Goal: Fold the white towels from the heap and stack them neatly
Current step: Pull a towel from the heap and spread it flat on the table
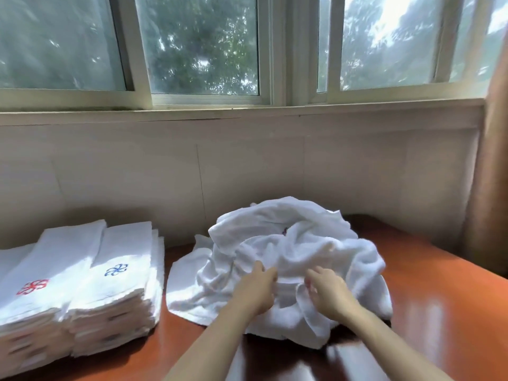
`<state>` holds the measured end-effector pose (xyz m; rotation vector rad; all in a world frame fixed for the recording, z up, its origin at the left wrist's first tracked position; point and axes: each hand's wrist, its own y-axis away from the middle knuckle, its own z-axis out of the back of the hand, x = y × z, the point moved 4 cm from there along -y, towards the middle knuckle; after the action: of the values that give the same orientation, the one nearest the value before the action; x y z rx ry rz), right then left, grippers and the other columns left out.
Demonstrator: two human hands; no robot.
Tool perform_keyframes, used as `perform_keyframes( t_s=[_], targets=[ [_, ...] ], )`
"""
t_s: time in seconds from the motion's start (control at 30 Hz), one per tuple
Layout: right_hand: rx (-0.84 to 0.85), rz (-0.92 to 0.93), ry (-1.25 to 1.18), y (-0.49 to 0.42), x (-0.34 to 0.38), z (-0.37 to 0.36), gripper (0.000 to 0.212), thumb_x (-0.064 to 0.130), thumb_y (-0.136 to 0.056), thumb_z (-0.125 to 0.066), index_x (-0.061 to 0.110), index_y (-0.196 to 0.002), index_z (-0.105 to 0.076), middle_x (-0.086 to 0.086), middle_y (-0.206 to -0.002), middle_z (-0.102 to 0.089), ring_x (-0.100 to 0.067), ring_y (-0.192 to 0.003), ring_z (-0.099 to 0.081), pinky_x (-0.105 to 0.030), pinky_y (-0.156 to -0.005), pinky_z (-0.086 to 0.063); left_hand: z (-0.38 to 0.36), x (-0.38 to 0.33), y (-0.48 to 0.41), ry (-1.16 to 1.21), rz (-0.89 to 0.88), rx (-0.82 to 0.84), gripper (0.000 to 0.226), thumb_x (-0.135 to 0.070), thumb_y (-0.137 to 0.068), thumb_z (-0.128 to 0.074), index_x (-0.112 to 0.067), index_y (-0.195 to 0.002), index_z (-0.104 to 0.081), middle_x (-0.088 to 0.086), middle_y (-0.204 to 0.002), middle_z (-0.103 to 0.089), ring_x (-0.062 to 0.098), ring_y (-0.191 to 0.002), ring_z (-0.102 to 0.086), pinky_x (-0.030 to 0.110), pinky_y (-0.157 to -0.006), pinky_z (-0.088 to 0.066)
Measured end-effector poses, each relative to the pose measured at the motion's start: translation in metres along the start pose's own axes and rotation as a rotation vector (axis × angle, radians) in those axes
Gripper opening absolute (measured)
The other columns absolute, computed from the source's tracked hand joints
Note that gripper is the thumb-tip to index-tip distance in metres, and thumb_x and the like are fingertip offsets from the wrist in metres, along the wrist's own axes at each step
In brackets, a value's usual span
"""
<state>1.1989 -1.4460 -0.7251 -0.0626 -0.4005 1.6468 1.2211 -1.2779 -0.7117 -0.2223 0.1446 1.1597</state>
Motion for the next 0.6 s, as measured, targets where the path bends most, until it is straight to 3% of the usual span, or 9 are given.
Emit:
perform_keyframes(
  t_s=[0.07, 0.17, 0.37, 0.5, 0.6],
  targets=[
    [-0.074, -0.031, -0.055, 0.007, 0.004, 0.001, 0.016, 0.019, -0.087, -0.044, 0.024, -0.103, -0.046, 0.007, -0.093, -0.05, -0.023, -0.095, -0.052, -0.03, -0.07, -0.036, -0.01, 0.004, 0.008, 0.004, -0.012, 0.016, 0.017, -0.016, -0.089, -0.047, -0.019, -0.105, -0.045, 0.005, -0.113, -0.041, 0.032, -0.091, -0.054, 0.036, -0.068, -0.041],
    [-0.065, -0.066, 0.08, 0.013, 0.01, 0.001, 0.032, 0.016, -0.087, -0.043, 0.025, -0.118, -0.045, 0.0, -0.108, -0.05, -0.025, -0.098, -0.046, -0.033, -0.082, -0.038, -0.014, 0.006, 0.025, 0.048, -0.038, 0.028, 0.015, -0.025, -0.089, -0.055, -0.019, -0.1, -0.048, 0.002, -0.106, -0.038, 0.026, -0.09, -0.052, 0.035, -0.076, -0.044],
    [-0.021, -0.187, 0.04, 0.028, 0.028, 0.016, 0.028, 0.022, -0.079, -0.045, 0.018, -0.105, -0.055, -0.007, -0.123, -0.044, -0.03, -0.112, -0.04, -0.037, -0.099, -0.032, 0.015, -0.002, 0.062, 0.2, -0.074, -0.132, 0.019, -0.018, -0.084, -0.059, -0.022, -0.075, -0.043, -0.002, -0.099, -0.034, 0.021, -0.088, -0.05, 0.026, -0.075, -0.041],
    [0.102, -0.22, -0.141, 0.043, 0.042, 0.03, 0.014, 0.029, -0.08, -0.043, 0.019, -0.085, -0.051, -0.002, -0.099, -0.058, -0.028, -0.102, -0.053, -0.037, -0.084, -0.04, 0.028, 0.007, 0.089, 0.234, -0.093, -0.21, 0.026, -0.002, -0.079, -0.052, -0.016, -0.061, -0.04, -0.002, -0.088, -0.032, 0.014, -0.074, -0.04, 0.014, -0.06, -0.03],
    [0.205, -0.156, -0.316, 0.056, 0.056, 0.034, 0.019, 0.032, -0.087, -0.044, 0.023, -0.072, -0.039, 0.008, -0.077, -0.05, -0.019, -0.082, -0.05, -0.03, -0.066, -0.034, 0.036, 0.02, 0.107, 0.299, -0.083, -0.257, 0.036, 0.006, -0.074, -0.049, -0.018, -0.053, -0.032, -0.004, -0.079, -0.031, 0.008, -0.065, -0.034, 0.013, -0.057, -0.029]
  ],
)
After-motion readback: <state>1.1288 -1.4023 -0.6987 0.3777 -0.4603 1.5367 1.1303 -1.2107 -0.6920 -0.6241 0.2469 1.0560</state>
